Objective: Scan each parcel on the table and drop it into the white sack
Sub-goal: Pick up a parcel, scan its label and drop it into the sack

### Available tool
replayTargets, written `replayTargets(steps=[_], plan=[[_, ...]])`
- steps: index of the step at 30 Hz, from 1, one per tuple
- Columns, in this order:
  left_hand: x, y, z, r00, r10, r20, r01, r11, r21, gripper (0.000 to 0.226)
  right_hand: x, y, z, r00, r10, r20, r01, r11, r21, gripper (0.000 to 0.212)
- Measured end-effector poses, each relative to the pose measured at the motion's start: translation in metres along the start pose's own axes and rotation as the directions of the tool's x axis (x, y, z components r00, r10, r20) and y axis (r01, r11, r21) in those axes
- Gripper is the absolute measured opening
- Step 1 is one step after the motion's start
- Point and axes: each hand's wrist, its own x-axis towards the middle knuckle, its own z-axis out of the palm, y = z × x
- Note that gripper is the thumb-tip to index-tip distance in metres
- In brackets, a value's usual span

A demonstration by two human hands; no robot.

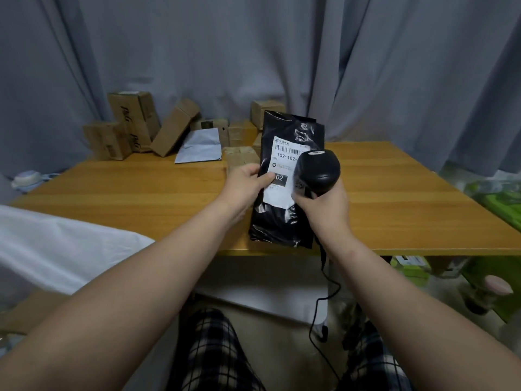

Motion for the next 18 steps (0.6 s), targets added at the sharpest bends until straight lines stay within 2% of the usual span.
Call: replayTargets(steps=[2, 4, 5, 6, 8, 13, 18], plan=[[-0.001, -0.004, 0.000, 0.999, 0.031, -0.029, -0.032, 0.999, -0.021, 0.019, 0.005, 0.002, 0.001, 0.998, -0.047, 0.047, 0.053, 0.988, -0.142, 0.055], [0.000, -0.011, -0.006, 0.994, 0.067, -0.089, -0.072, 0.996, -0.058, 0.015, 0.008, 0.000, 0.000, 0.992, -0.091, 0.090, 0.111, 0.960, -0.257, 0.039], [0.002, -0.014, -0.011, 0.989, 0.082, -0.120, -0.090, 0.994, -0.069, 0.015, 0.009, -0.002, -0.003, 0.988, -0.112, 0.104, 0.135, 0.958, -0.254, 0.023], [0.003, -0.017, -0.015, 0.985, 0.097, -0.143, -0.108, 0.992, -0.070, 0.015, 0.008, -0.007, -0.005, 0.985, -0.122, 0.121, 0.146, 0.965, -0.216, 0.019], [0.004, -0.023, -0.023, 0.978, 0.125, -0.167, -0.135, 0.989, -0.054, 0.016, 0.003, -0.014, -0.010, 0.982, -0.112, 0.149, 0.129, 0.986, -0.108, 0.035], [0.002, -0.036, -0.033, 0.971, 0.104, -0.213, -0.122, 0.990, -0.071, 0.017, -0.015, -0.027, -0.015, 0.975, -0.112, 0.191, 0.108, 0.994, 0.033, 0.050], [0.002, -0.035, -0.033, 0.968, 0.079, -0.239, -0.101, 0.992, -0.079, 0.015, -0.030, -0.025, -0.010, 0.970, -0.087, 0.228, 0.083, 0.996, 0.025, 0.047]])
